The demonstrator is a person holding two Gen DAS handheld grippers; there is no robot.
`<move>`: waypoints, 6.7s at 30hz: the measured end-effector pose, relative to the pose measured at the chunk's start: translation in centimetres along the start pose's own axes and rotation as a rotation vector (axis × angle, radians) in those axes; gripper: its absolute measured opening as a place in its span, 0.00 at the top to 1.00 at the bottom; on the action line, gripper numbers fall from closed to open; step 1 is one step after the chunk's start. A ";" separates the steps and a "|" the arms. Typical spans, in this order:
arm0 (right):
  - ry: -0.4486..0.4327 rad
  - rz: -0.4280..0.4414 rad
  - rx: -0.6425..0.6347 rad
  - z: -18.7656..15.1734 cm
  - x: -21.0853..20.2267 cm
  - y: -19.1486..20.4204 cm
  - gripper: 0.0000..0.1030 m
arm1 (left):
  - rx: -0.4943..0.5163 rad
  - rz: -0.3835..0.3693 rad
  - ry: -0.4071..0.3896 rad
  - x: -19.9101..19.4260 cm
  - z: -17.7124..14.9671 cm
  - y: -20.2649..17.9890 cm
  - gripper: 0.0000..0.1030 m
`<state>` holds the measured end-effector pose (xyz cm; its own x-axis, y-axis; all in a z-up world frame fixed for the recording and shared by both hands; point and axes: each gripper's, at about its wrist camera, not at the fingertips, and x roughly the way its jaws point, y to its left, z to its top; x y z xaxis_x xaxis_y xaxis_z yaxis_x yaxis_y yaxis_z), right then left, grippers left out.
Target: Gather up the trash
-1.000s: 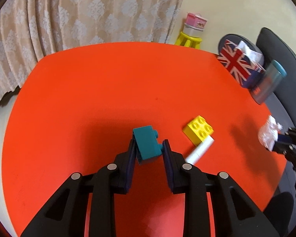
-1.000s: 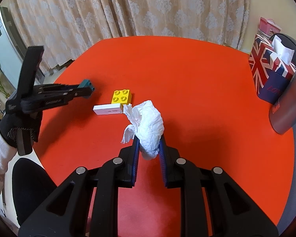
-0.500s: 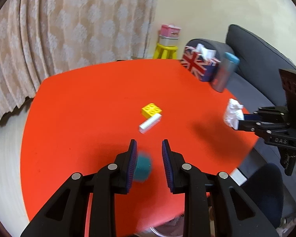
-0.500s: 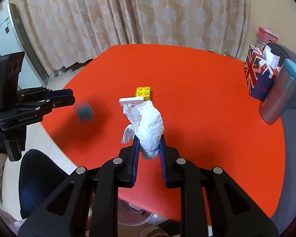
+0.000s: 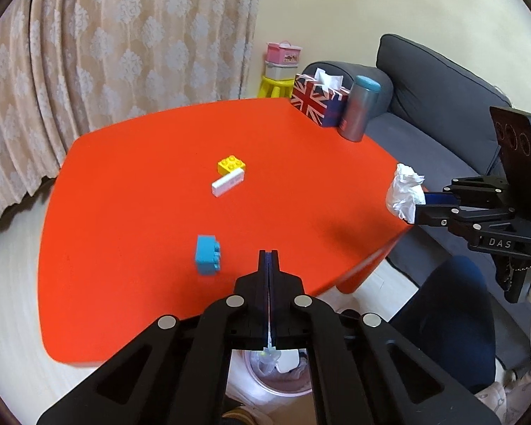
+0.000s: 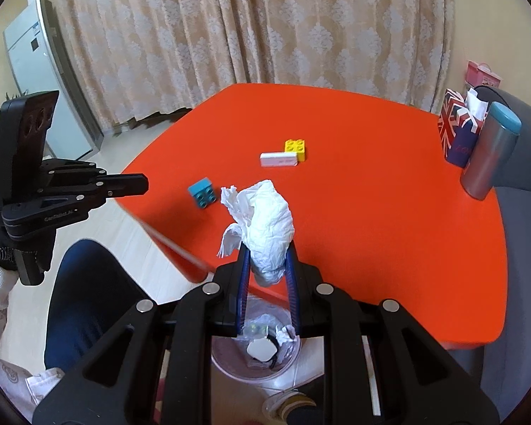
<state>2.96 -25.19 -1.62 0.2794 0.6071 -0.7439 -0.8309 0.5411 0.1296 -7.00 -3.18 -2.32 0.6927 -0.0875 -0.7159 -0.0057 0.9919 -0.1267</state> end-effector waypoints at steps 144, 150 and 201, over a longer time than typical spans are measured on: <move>0.012 -0.014 0.076 -4.9 -0.3 -1.0 0.09 | -0.030 -0.016 0.046 2.3 -4.5 -2.6 0.07; 0.002 -0.018 0.073 -3.1 -0.4 -1.2 0.09 | -0.051 0.003 0.026 1.9 -3.1 -1.4 0.07; 0.119 -0.006 0.113 4.7 9.6 -8.0 0.08 | 0.102 -0.043 0.177 19.2 8.2 6.4 0.82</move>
<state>14.59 -20.96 -6.76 0.2200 0.5340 -0.8164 -0.7680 0.6109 0.1926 12.20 2.20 -11.20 0.5531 -0.1362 -0.8219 0.1003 0.9903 -0.0966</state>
